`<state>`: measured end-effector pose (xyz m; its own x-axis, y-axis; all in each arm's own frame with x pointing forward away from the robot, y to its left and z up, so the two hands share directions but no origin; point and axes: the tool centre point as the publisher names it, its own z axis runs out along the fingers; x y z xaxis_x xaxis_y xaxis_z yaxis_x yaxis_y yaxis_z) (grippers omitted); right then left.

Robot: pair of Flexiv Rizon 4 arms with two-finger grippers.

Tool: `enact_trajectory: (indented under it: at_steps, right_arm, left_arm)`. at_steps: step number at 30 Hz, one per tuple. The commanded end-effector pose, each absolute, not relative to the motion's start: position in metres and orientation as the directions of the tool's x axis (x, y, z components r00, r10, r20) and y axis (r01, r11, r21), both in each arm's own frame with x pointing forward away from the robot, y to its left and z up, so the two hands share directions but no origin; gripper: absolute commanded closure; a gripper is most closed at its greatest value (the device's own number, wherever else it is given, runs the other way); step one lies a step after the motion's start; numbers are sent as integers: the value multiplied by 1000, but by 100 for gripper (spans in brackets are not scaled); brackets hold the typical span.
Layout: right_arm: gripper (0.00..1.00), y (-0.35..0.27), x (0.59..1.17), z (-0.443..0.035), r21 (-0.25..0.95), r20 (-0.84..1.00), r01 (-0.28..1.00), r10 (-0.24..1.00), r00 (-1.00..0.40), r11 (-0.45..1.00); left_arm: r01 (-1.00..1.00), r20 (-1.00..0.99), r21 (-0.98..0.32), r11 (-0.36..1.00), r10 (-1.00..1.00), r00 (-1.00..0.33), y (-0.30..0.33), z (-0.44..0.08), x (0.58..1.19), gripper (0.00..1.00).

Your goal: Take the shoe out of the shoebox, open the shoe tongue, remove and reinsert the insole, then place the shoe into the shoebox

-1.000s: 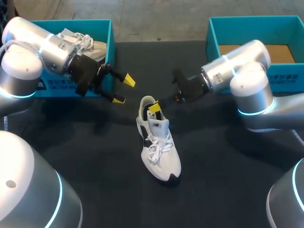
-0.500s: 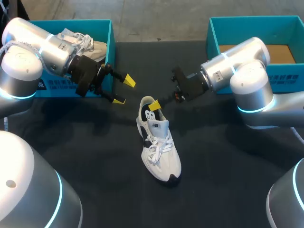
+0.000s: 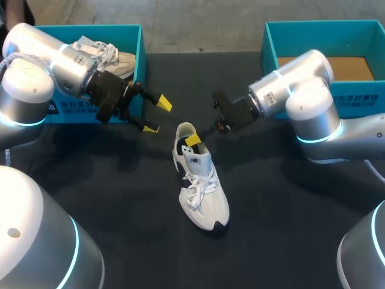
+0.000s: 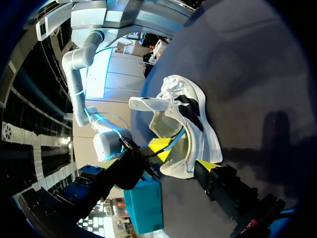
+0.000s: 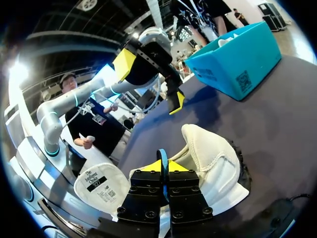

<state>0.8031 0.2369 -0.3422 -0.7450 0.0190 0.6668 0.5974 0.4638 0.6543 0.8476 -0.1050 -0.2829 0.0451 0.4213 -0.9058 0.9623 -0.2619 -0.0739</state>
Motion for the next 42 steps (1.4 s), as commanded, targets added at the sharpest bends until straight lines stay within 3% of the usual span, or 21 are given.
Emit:
enact_trajectory:
  at_steps: [1,5,7,10,21,42]
  right_arm:
    - [67,236,796,-338,668,646,592,44,-762,451]
    - [53,237,799,-329,682,626,578,50,-778,448]
    - [31,238,802,-323,696,609,565,52,-792,443]
    - [26,236,808,-318,711,592,552,53,-804,436]
    - [23,237,820,-307,720,567,525,53,-822,453]
    - [27,226,808,-293,726,548,537,111,-829,429]
  left_arm:
    - [962,-905,-70,-263,423,49,-106,-283,847,0]
    - [961,-905,-69,-268,421,53,-106,-283,848,0]
    - [960,-905,-66,-270,421,56,-106,-282,848,0]
    - [961,-906,-64,-270,419,58,-105,-281,848,0]
    - [963,-907,-59,-262,418,58,-99,-279,847,0]
    - [961,-905,-60,-269,421,61,-101,-283,848,0]
